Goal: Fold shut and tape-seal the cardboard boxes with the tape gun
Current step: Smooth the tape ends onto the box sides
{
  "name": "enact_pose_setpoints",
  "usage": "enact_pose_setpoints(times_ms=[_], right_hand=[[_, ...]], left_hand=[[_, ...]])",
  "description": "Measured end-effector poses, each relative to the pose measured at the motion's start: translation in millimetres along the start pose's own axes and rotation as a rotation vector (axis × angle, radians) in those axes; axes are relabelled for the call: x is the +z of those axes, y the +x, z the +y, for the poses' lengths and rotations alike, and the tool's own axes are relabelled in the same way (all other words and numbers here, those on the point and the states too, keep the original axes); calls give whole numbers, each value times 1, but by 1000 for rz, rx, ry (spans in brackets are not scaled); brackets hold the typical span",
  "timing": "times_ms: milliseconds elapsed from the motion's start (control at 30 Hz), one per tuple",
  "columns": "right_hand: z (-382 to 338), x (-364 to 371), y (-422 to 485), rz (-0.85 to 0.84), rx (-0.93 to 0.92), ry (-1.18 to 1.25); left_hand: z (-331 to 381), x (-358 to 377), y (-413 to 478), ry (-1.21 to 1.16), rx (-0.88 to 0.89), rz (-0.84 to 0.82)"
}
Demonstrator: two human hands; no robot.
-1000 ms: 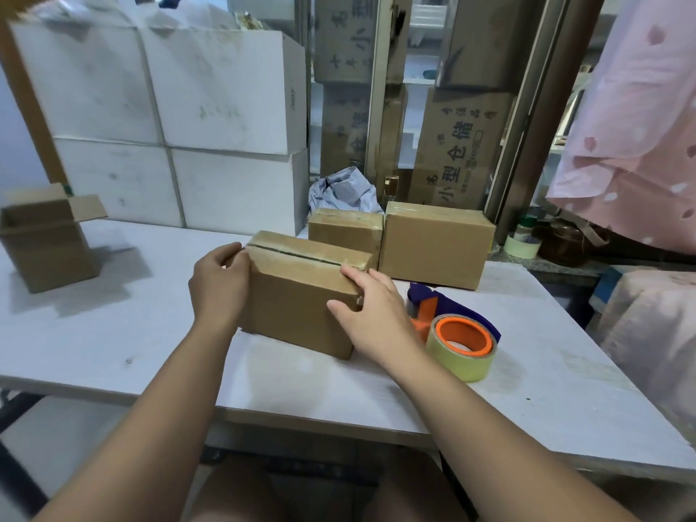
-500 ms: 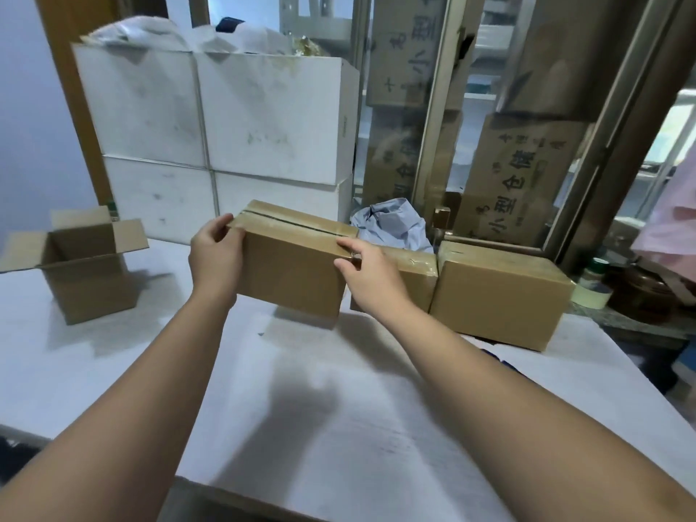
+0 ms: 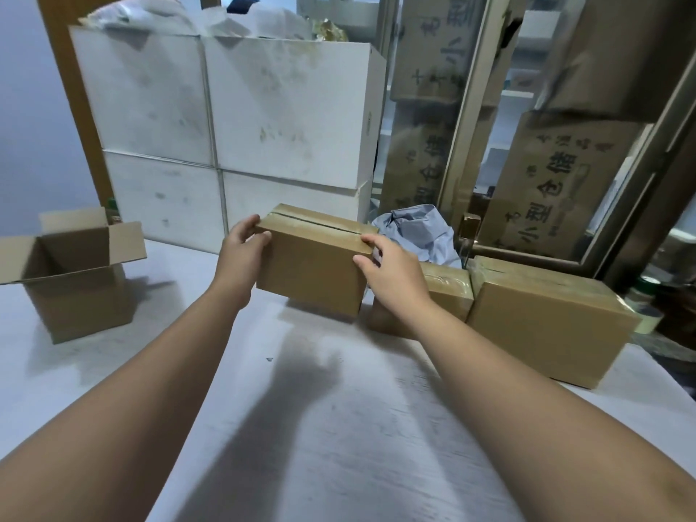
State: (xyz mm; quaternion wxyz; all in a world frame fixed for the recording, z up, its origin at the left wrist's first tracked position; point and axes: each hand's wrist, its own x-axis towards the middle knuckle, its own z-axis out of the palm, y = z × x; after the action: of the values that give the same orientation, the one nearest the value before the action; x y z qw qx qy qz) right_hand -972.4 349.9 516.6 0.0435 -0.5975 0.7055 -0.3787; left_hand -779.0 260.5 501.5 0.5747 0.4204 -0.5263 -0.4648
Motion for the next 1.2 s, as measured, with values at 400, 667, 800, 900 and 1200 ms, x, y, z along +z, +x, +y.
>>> enact_pose_setpoints(times_ms=[400, 667, 800, 900, 1200], right_hand=[[25, 5, 8, 4, 21, -163], [24, 9, 7, -91, 6, -345], [25, 11, 2, -71, 9, -381], [24, 8, 5, -62, 17, -386], [28, 7, 8, -57, 2, -384]], left_hand=[[-40, 15, 7, -77, -122, -70], [-43, 19, 8, 60, -41, -25], [-43, 20, 11, 53, -102, -17], [-48, 24, 5, 115, -78, 3], [-49, 33, 1, 201, -40, -15]])
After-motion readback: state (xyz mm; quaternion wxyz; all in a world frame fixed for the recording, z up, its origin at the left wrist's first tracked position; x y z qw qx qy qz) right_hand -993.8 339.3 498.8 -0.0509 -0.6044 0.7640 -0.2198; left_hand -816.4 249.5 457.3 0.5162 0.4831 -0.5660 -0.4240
